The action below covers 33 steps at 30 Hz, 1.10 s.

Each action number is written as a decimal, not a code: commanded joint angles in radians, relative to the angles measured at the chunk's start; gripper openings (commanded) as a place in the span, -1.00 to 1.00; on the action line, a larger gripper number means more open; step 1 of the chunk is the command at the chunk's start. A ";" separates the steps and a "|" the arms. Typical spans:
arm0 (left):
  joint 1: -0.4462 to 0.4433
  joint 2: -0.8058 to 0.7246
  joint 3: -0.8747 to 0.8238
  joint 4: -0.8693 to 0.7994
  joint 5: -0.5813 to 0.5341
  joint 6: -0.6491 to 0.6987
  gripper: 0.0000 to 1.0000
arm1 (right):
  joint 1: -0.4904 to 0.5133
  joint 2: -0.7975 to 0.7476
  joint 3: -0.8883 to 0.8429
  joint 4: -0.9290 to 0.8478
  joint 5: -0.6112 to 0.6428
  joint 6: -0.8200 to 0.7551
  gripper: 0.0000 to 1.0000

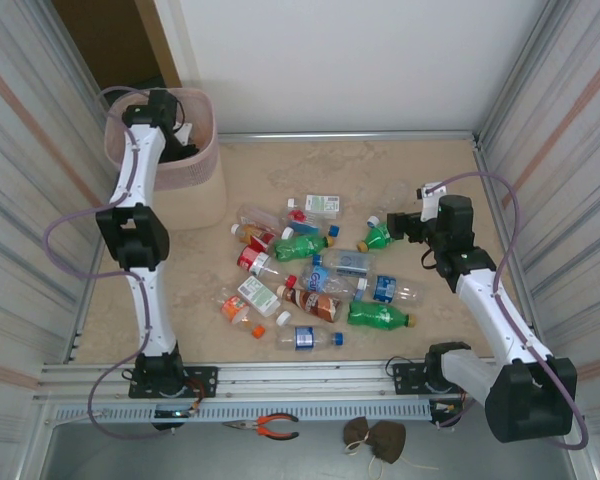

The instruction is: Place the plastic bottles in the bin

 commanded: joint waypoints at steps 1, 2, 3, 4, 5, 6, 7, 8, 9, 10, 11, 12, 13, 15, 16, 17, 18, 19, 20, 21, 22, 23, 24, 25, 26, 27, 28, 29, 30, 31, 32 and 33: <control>-0.028 -0.026 0.018 -0.089 -0.047 0.027 0.08 | 0.012 0.003 0.015 -0.010 0.013 0.003 0.99; -0.030 -0.035 0.006 -0.097 -0.045 0.020 0.07 | 0.012 0.005 0.023 -0.021 0.024 0.013 0.99; -0.032 -0.048 -0.011 -0.103 -0.044 0.015 0.05 | 0.012 0.007 0.034 -0.037 0.041 0.029 0.99; -0.035 -0.061 -0.030 -0.107 -0.041 0.011 0.05 | 0.012 0.010 0.044 -0.056 0.056 0.045 0.99; -0.039 -0.081 -0.060 -0.103 -0.042 0.004 0.05 | 0.012 0.018 0.061 -0.083 0.081 0.068 0.99; -0.043 -0.102 -0.092 -0.097 -0.044 -0.002 0.05 | 0.012 0.026 0.080 -0.114 0.107 0.096 0.98; -0.046 -0.121 -0.119 -0.089 -0.043 -0.009 0.05 | 0.011 0.038 0.098 -0.145 0.128 0.124 0.98; -0.050 -0.141 -0.148 -0.080 -0.039 -0.014 0.06 | 0.009 0.051 0.117 -0.176 0.141 0.149 0.98; -0.054 -0.156 -0.173 -0.070 -0.037 -0.017 0.06 | 0.007 0.067 0.132 -0.201 0.143 0.165 0.99; -0.056 -0.172 -0.189 -0.065 -0.033 -0.021 0.07 | 0.007 0.077 0.141 -0.213 0.134 0.178 1.00; -0.057 -0.197 -0.206 -0.063 -0.032 -0.025 0.07 | 0.007 0.090 0.153 -0.224 0.125 0.194 1.00; -0.057 -0.207 -0.218 -0.061 -0.025 -0.031 0.07 | 0.007 0.102 0.163 -0.237 0.119 0.217 1.00; -0.059 -0.215 -0.227 -0.061 -0.017 -0.033 0.07 | 0.007 0.117 0.177 -0.252 0.113 0.242 1.00; -0.062 -0.222 -0.233 -0.068 -0.012 -0.034 0.07 | 0.006 0.158 0.211 -0.286 0.112 0.306 1.00; -0.064 -0.224 -0.233 -0.074 -0.009 -0.033 0.07 | 0.006 0.175 0.225 -0.301 0.107 0.328 1.00; -0.066 -0.227 -0.233 -0.082 -0.008 -0.034 0.08 | 0.006 0.199 0.239 -0.310 0.096 0.347 1.00; -0.068 -0.235 -0.237 -0.087 -0.007 -0.035 0.09 | 0.007 0.224 0.254 -0.320 0.084 0.359 1.00; -0.072 -0.240 -0.243 -0.088 -0.005 -0.036 0.11 | 0.008 0.246 0.268 -0.332 0.080 0.371 1.00; -0.073 -0.250 -0.253 -0.085 -0.003 -0.038 0.13 | 0.007 0.274 0.287 -0.344 0.086 0.391 1.00; -0.073 -0.259 -0.264 -0.083 -0.001 -0.036 0.16 | 0.005 0.304 0.308 -0.354 0.093 0.409 1.00; -0.073 -0.267 -0.273 -0.076 0.001 -0.036 0.19 | 0.006 0.329 0.326 -0.363 0.099 0.418 0.99; -0.073 -0.274 -0.282 -0.069 0.003 -0.037 0.22 | 0.005 0.358 0.347 -0.370 0.109 0.431 0.99; -0.073 -0.279 -0.286 -0.066 0.003 -0.036 0.26 | 0.006 0.386 0.366 -0.372 0.116 0.441 0.99; -0.073 -0.283 -0.285 -0.066 0.002 -0.037 0.29 | 0.006 0.408 0.383 -0.372 0.114 0.446 0.99; -0.073 -0.286 -0.284 -0.066 0.004 -0.035 0.32 | 0.004 0.432 0.400 -0.371 0.112 0.447 0.99; -0.073 -0.291 -0.284 -0.064 0.005 -0.034 0.34 | 0.004 0.454 0.419 -0.371 0.107 0.451 1.00; -0.073 -0.296 -0.284 -0.061 0.008 -0.036 0.35 | 0.005 0.474 0.435 -0.369 0.098 0.453 0.99; -0.073 -0.301 -0.284 -0.059 0.011 -0.035 0.37 | 0.005 0.496 0.452 -0.368 0.097 0.458 1.00; -0.073 -0.309 -0.283 -0.053 0.019 -0.035 0.39 | 0.003 0.519 0.473 -0.372 0.098 0.469 1.00; -0.071 -0.314 -0.284 -0.048 0.025 -0.036 0.41 | 0.001 0.537 0.489 -0.377 0.098 0.475 1.00; -0.070 -0.323 -0.283 -0.041 0.033 -0.035 0.43 | -0.001 0.564 0.514 -0.386 0.092 0.480 0.99; -0.068 -0.331 -0.283 -0.036 0.042 -0.034 0.43 | -0.005 0.586 0.537 -0.392 0.088 0.485 0.98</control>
